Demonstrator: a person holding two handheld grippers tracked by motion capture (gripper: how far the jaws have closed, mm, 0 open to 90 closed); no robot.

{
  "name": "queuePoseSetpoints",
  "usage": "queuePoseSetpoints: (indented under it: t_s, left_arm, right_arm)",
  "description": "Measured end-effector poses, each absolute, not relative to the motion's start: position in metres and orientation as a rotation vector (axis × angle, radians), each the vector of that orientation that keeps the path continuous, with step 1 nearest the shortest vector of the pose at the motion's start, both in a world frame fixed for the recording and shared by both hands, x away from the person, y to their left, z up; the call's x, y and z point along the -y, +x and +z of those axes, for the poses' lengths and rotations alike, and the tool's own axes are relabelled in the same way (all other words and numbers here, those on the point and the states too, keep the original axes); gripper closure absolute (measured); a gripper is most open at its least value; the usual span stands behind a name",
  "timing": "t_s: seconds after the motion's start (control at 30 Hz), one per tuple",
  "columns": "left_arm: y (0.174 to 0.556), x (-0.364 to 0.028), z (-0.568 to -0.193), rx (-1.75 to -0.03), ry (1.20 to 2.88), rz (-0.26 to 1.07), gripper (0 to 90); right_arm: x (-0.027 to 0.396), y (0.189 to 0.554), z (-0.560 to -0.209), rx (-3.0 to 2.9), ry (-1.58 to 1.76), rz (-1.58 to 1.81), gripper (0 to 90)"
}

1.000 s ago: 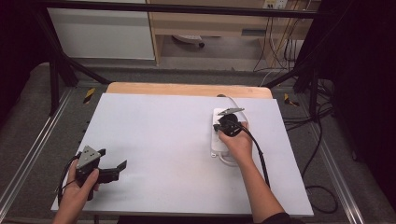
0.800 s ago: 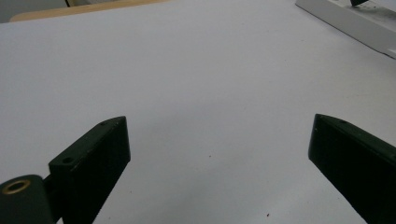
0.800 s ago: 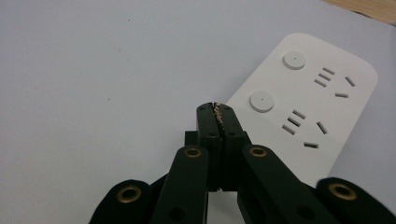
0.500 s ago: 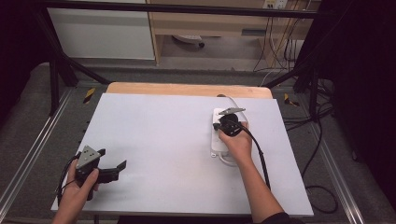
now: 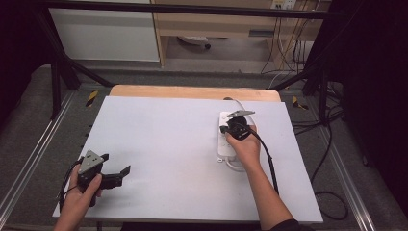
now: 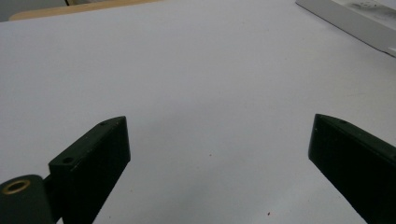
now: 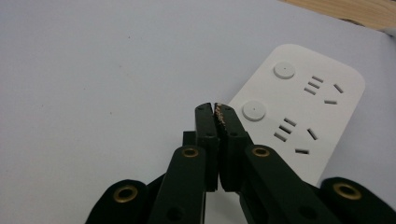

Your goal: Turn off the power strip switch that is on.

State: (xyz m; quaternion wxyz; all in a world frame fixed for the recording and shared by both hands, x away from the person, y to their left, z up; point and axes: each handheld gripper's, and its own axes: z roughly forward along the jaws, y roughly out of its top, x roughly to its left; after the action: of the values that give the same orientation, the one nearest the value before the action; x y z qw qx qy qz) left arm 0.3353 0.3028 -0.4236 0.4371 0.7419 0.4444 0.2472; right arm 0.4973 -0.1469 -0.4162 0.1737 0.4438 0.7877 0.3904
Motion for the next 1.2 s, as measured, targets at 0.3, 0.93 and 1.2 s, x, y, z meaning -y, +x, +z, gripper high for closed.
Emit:
queuePoseSetpoints:
  t_s: [0.3, 0.93, 1.2]
  left_arm:
    - [0.336, -0.303, -0.424, -1.106, 1.847, 0.613, 5.4]
    - [0.335, -0.304, -0.424, -1.109, 1.843, 0.615, 5.4]
    - [0.335, -0.304, -0.424, -1.108, 1.845, 0.617, 5.4]
  right_arm:
    - [0.149, 0.497, -0.414, -2.222, 1.266, 1.123, 84.8]
    - [0.154, 0.491, -0.409, -2.154, 1.225, 1.222, 69.5]
    - [0.161, 0.489, -0.404, -2.112, 1.222, 1.225, 55.9]
